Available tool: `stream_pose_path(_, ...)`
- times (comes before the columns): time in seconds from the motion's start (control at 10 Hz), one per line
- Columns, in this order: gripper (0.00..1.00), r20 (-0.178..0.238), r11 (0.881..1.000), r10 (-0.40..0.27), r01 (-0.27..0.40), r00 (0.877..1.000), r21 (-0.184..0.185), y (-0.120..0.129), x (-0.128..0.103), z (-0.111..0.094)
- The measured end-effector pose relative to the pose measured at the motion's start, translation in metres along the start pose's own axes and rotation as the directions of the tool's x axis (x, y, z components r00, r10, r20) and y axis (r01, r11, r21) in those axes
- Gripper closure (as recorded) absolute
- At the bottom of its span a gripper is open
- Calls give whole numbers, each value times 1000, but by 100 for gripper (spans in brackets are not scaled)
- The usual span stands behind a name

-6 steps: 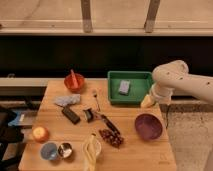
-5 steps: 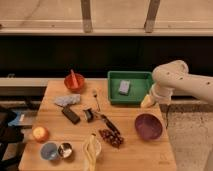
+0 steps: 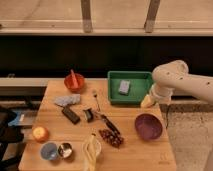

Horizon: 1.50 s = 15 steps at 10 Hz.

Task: Place banana in plastic cup

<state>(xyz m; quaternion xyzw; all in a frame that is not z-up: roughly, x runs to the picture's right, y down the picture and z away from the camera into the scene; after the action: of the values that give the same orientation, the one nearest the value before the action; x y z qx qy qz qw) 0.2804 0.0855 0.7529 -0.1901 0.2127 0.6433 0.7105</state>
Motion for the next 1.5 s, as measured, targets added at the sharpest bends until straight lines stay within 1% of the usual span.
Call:
stream_pose_path(1.1,20,3,1000,-4,4,1000,-3,0,0,-1)
stream_pose_path(1.3,20,10,1000,-21,21,1000,-23,4,0,-5)
stream_pose_path(1.5,20,14,996,-72,72,997,-52,18,-2,-12)
